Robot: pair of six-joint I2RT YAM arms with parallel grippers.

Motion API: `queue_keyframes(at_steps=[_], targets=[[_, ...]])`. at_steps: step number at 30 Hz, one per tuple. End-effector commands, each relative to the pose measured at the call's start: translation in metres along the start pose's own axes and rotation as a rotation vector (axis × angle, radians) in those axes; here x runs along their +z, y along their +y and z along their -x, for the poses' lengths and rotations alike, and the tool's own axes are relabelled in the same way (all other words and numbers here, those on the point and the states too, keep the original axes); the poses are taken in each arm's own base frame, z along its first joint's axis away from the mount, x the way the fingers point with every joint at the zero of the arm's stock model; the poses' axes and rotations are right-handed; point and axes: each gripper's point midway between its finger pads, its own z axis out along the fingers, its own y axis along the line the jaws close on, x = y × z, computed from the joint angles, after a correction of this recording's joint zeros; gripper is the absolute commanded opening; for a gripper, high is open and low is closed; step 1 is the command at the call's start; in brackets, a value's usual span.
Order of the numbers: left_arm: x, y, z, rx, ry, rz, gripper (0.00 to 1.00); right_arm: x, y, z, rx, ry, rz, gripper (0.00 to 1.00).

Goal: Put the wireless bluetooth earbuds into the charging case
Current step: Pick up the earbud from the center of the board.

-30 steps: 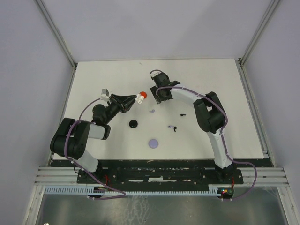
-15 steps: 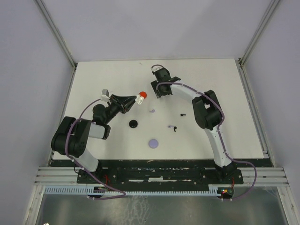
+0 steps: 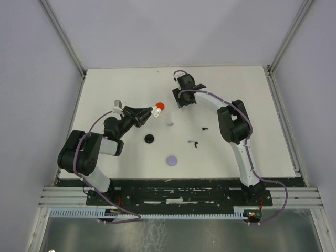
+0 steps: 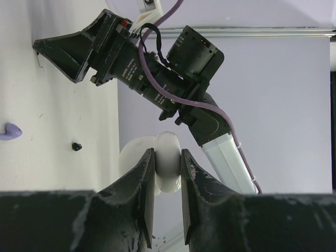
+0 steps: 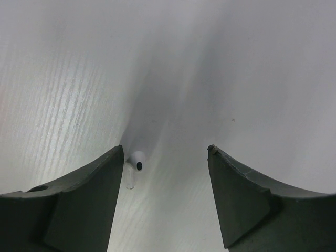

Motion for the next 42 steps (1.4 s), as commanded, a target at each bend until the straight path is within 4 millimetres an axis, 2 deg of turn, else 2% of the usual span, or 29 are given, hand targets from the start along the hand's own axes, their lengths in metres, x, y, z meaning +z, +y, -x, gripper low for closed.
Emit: queue_keyframes(at_steps=[1, 7, 15, 30, 42], targets=[[0.003, -0.017, 0.002, 0.005, 0.004, -0.059, 0.03, -0.010, 0.010, 0.012, 0.001, -0.021, 0.066, 0.72], [0.002, -0.018, 0.002, 0.004, 0.003, -0.061, 0.03, -0.013, 0.014, 0.010, -0.010, 0.003, 0.091, 0.61], [0.002, -0.018, 0.002, 0.004, 0.004, -0.063, 0.03, -0.012, 0.015, 0.006, -0.010, 0.025, 0.093, 0.51], [0.003, -0.018, 0.002, 0.004, 0.003, -0.063, 0.03, -0.004, 0.020, 0.005, -0.016, 0.069, 0.115, 0.47], [0.004, -0.019, 0.002, 0.005, 0.007, -0.065, 0.03, -0.003, 0.022, 0.004, -0.014, 0.084, 0.119, 0.38]])
